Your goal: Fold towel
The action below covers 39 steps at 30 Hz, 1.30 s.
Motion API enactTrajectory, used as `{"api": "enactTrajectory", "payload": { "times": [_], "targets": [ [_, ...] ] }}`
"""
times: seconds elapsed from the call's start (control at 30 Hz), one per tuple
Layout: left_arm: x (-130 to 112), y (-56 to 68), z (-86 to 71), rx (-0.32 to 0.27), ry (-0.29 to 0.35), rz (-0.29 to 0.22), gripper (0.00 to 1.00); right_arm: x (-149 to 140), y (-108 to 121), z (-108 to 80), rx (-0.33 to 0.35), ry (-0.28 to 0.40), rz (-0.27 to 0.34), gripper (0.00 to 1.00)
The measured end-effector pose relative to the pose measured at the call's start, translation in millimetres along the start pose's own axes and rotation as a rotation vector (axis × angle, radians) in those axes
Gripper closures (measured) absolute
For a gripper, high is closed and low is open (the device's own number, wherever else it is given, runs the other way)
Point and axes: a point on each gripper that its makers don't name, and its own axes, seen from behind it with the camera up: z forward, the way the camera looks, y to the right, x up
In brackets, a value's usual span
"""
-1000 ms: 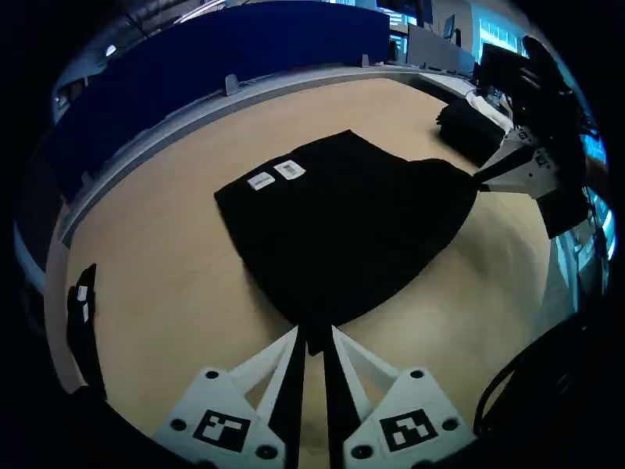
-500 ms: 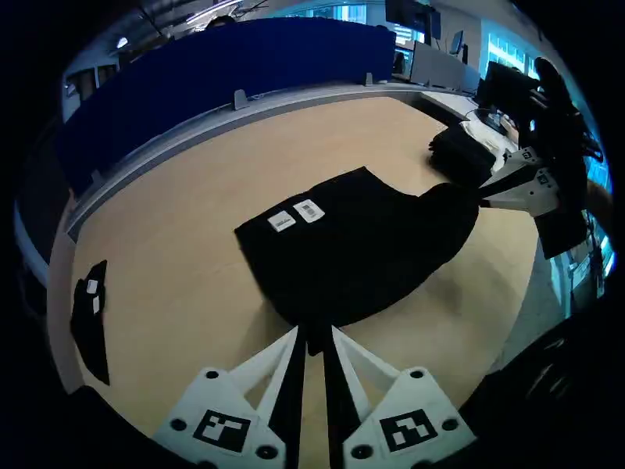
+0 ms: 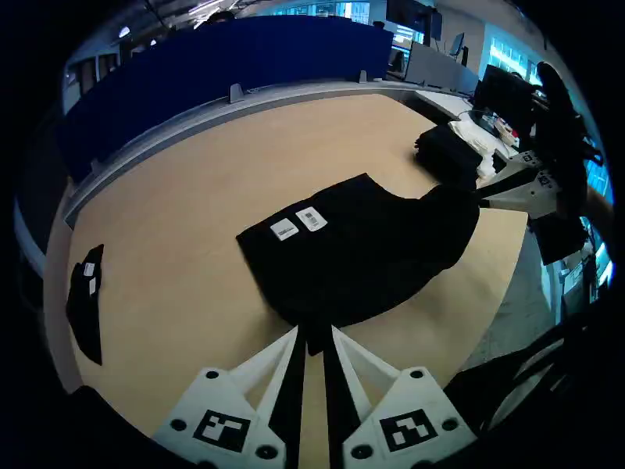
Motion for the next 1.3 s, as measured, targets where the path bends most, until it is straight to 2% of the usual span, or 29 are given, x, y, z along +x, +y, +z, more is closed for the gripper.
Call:
{"api": "enactTrajectory", "payload": {
  "times": [0.17, 0.37, 0.67, 0.87, 1.07, 1.3],
  "targets": [
    [-4.8, 2.2, -5.8, 0.001, -0.002, -0.009, 0.85, -4.0, -5.2, -3.5, 0.006, -0.011, -0.004, 0.86],
    [-0.7, -1.6, -6.2, 0.002, 0.0, -0.027, 0.85, 1.1, -4.3, -0.7, 0.007, -0.01, 0.002, 0.86],
    [18.8, -19.6, 4.7, 0.018, 0.012, -0.047, 0.85, 20.3, 15.6, 10.4, -0.012, -0.003, -0.009, 0.86],
    [37.5, -35.5, 22.5, 0.036, 0.023, -0.041, 0.85, 35.2, 35.6, 27.9, -0.029, 0.001, -0.014, 0.86],
    [50.1, -49.9, 48.2, 0.047, 0.015, -0.022, 0.85, 43.3, 55.4, 53.1, -0.045, -0.009, -0.023, 0.86],
    [43.8, -61.2, 85.7, 0.044, -0.024, -0.019, 0.85, 35.0, 70.4, 88.2, -0.045, -0.046, -0.001, 0.86]
  ]
}}
